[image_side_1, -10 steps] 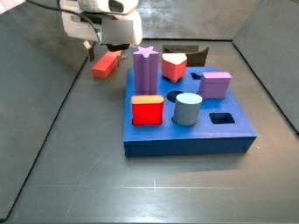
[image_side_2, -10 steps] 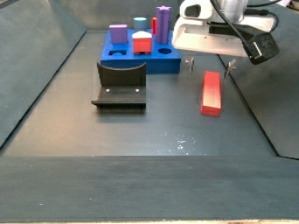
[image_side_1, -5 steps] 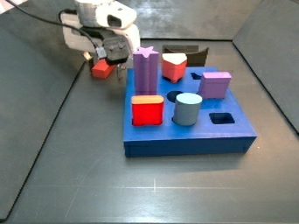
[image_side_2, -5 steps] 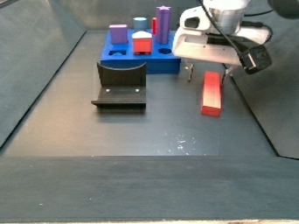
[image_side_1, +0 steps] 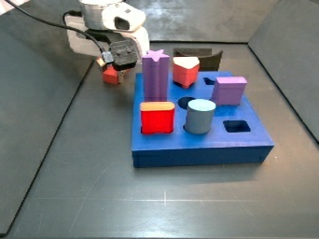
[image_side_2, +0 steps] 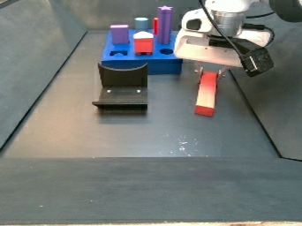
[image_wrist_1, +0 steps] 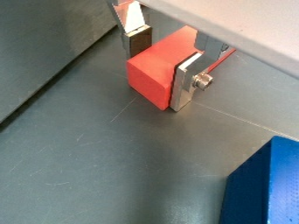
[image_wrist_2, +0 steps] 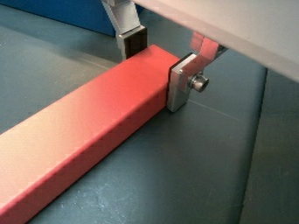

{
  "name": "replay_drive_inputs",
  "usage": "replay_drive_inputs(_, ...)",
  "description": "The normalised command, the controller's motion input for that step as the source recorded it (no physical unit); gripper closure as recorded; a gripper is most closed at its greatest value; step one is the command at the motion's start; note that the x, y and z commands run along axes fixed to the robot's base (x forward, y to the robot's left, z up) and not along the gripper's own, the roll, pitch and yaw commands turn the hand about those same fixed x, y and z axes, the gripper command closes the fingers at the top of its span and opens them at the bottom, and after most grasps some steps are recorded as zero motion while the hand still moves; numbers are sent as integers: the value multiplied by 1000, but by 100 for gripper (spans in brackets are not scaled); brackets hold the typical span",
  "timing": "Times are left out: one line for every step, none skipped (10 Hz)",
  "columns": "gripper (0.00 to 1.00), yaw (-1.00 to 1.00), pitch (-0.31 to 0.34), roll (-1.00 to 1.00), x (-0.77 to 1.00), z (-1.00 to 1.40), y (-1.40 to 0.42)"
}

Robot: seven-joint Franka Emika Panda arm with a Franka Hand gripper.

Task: Pick up the rectangle object. Move up. Place the rectangle object on the fixture. Regrasp the rectangle object. Move to above the board. Insert the rectangle object.
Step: Pick up the rectangle object.

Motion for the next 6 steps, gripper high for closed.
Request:
replay_drive_inputs(100,0,0,0,0,0,0)
replay_drive_inputs(100,0,0,0,0,0,0)
replay_drive_inputs(100,0,0,0,0,0,0)
replay_drive_inputs(100,0,0,0,0,0,0)
replay_drive_inputs(100,0,0,0,0,0,0)
replay_drive_inputs(100,0,0,0,0,0,0)
